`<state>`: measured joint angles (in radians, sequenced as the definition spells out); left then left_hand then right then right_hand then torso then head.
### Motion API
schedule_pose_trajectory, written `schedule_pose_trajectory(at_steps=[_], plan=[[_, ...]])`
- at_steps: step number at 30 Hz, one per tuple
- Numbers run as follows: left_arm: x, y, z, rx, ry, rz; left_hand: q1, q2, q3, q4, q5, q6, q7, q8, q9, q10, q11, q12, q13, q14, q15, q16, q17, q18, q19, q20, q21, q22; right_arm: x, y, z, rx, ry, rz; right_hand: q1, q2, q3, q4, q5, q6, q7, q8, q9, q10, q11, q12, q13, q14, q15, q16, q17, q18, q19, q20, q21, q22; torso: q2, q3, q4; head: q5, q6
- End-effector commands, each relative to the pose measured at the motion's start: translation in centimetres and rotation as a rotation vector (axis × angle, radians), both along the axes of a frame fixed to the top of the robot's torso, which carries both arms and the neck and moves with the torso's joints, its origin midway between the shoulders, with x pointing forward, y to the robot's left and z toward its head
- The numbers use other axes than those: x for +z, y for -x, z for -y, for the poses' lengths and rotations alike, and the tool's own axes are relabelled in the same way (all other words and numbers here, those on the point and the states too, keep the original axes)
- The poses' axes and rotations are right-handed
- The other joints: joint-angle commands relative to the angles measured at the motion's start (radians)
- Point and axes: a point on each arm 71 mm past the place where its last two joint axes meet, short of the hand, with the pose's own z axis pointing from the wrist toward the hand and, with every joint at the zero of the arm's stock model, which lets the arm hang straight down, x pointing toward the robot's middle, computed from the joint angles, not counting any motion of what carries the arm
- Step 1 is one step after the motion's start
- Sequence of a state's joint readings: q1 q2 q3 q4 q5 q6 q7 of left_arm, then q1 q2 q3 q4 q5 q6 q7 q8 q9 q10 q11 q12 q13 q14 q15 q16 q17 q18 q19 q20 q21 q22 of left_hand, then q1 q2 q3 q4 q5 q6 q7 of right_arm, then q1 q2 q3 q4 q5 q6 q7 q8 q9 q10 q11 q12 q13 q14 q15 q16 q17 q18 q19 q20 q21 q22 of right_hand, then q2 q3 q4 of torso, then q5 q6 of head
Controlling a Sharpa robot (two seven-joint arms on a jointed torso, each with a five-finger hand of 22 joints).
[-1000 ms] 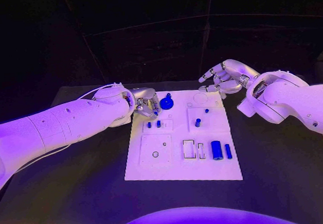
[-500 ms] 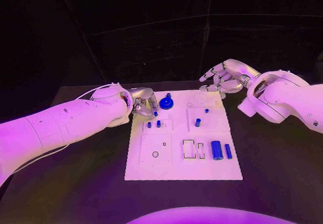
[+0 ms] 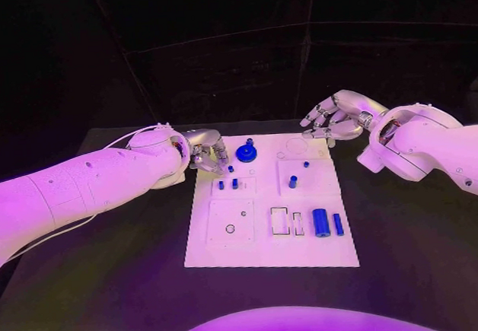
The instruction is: Assemble the parts on the task board
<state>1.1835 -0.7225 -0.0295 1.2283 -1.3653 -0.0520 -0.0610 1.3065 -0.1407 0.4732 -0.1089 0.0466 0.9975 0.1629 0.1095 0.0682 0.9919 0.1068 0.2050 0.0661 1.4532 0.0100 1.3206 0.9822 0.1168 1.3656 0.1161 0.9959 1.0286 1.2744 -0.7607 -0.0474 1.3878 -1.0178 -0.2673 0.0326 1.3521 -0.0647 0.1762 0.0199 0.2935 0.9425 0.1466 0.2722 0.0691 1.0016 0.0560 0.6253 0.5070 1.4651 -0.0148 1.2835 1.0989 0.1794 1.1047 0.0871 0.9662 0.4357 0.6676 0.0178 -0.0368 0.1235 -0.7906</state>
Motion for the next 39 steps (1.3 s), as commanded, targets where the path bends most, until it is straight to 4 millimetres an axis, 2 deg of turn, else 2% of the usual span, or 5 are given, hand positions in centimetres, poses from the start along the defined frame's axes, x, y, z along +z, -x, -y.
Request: schedule_pose_trajectory(at_steps=[1,5,10,15,39], plan=[[0.7,-0.2,-0.8,0.041,0.090,0.028,0.008,0.011,-0.003,0.003,0.003,0.016,0.001,0.002,0.002,0.022,-0.002,0.013,0.004,-0.001,0.005,0.000,-0.001,0.014,-0.004,-0.002,-0.004,-0.001,-0.4,0.0,0.1,0.044,0.151,0.038,0.019,-0.006,0.026,-0.012,-0.009,0.023,-0.004,-0.005,-0.002,0.020,0.003,-0.074,-0.060,0.010,-0.007,-0.007,-0.006,0.006,0.005,-0.005,-0.006,-0.002,0.000,0.0010,-0.0011,0.000,0.002],[1.5,-0.2,-2.5,0.123,0.308,0.028,0.009,0.019,0.004,0.004,0.003,0.046,0.000,0.017,0.006,0.057,-0.007,0.030,0.006,-0.010,0.000,-0.018,-0.038,0.021,-0.012,-0.005,-0.032,-0.025,-0.8,0.1,0.3,0.066,0.283,0.112,0.032,-0.024,0.075,-0.031,-0.035,0.056,-0.004,-0.027,-0.004,0.064,0.004,-0.204,-0.165,0.016,-0.005,-0.010,-0.004,0.005,0.010,-0.003,-0.005,-0.002,-0.001,0.0022,-0.0032,-0.010,0.010],[3.0,0.0,-3.7,0.209,0.700,0.039,0.008,0.026,0.015,0.002,0.002,0.065,-0.002,0.023,0.003,0.082,-0.012,0.040,0.002,-0.111,-0.003,-0.167,-0.285,0.066,-0.132,-0.011,-0.291,-0.244,-1.9,0.3,0.3,0.089,0.438,0.203,0.031,-0.040,0.110,-0.042,-0.053,0.067,-0.003,-0.063,-0.005,0.068,0.013,-0.289,-0.241,0.020,0.001,-0.005,0.006,0.005,0.012,0.001,-0.001,0.001,0.000,0.0008,0.0008,-0.057,0.028],[3.8,0.4,-3.3,0.229,0.964,0.033,0.007,0.032,0.011,0.001,0.004,0.068,-0.007,0.023,0.001,0.114,-0.018,0.061,0.006,-0.192,-0.006,-0.270,-0.440,0.067,-0.172,-0.011,-0.338,-0.271,-3.0,0.5,0.0,0.104,0.521,0.242,0.025,-0.054,0.134,-0.049,-0.059,0.069,0.000,-0.093,-0.004,0.070,0.020,-0.342,-0.297,0.030,0.007,0.020,0.042,0.001,0.027,0.005,0.023,0.032,0.000,0.0001,-0.0003,-0.075,0.038],[4.6,1.6,-2.5,0.262,1.271,0.022,0.010,0.044,-0.001,-0.002,0.004,0.069,-0.008,0.025,0.000,0.120,-0.021,0.080,0.009,-0.232,-0.008,-0.313,-0.503,0.066,-0.187,-0.014,-0.365,-0.288,-6.2,0.9,-2.5,0.170,0.585,0.223,0.023,-0.058,0.221,-0.077,-0.110,0.088,0.018,-0.161,-0.003,0.097,0.039,-0.430,-0.429,0.037,0.021,0.064,0.094,-0.007,0.041,0.019,0.081,0.100,0.001,-0.0003,0.0001,-0.093,0.037]])
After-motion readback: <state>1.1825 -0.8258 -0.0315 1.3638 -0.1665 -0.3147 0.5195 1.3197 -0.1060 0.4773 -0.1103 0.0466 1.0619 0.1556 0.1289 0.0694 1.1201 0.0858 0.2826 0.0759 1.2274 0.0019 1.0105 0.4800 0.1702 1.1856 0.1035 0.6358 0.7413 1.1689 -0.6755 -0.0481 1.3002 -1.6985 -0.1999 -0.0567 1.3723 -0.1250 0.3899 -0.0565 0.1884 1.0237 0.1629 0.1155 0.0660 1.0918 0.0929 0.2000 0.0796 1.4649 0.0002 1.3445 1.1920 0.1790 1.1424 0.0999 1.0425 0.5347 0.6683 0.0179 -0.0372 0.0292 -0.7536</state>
